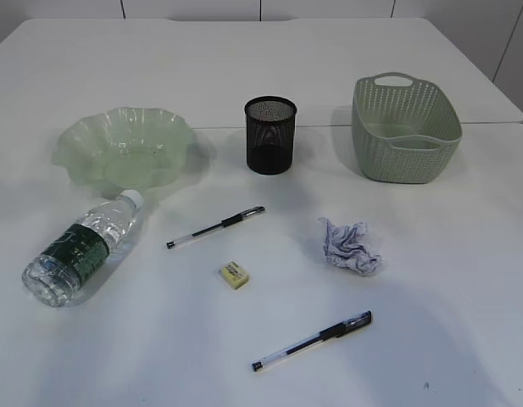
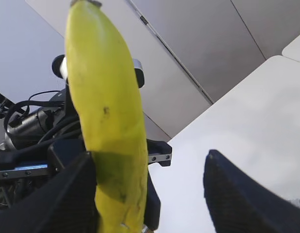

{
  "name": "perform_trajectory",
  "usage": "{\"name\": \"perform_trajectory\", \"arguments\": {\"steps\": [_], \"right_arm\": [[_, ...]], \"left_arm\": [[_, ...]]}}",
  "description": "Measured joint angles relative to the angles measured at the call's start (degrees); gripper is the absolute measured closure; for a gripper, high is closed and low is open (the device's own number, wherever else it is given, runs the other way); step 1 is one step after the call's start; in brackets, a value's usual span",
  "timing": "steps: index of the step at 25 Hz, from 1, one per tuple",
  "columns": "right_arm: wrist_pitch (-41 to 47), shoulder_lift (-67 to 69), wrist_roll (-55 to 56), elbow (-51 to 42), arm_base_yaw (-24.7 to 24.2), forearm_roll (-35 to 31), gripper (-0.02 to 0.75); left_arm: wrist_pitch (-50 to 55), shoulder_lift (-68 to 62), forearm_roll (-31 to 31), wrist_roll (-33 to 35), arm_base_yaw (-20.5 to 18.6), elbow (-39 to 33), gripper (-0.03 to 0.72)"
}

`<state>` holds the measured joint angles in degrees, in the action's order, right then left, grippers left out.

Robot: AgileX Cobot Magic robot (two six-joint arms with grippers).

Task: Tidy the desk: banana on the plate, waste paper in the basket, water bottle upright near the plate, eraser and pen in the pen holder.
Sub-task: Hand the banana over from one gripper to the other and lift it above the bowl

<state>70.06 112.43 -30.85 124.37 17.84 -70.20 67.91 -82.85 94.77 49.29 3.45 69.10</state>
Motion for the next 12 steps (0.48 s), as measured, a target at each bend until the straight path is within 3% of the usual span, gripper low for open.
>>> {"name": "perform_trajectory", "arguments": {"steps": [5,12], "right_arm": [[-0.51,0.0,0.0,0.0,0.0,0.22,0.233],[-3.22,0.0,0.0,0.0,-0.17,0.34,0.233]], "left_arm": [[0.0,0.0,-1.36,0.0,-0.1,0.0,0.425],[-0.89,0.0,-7.94,0.0,-0.12,0.0,0.425]]}}
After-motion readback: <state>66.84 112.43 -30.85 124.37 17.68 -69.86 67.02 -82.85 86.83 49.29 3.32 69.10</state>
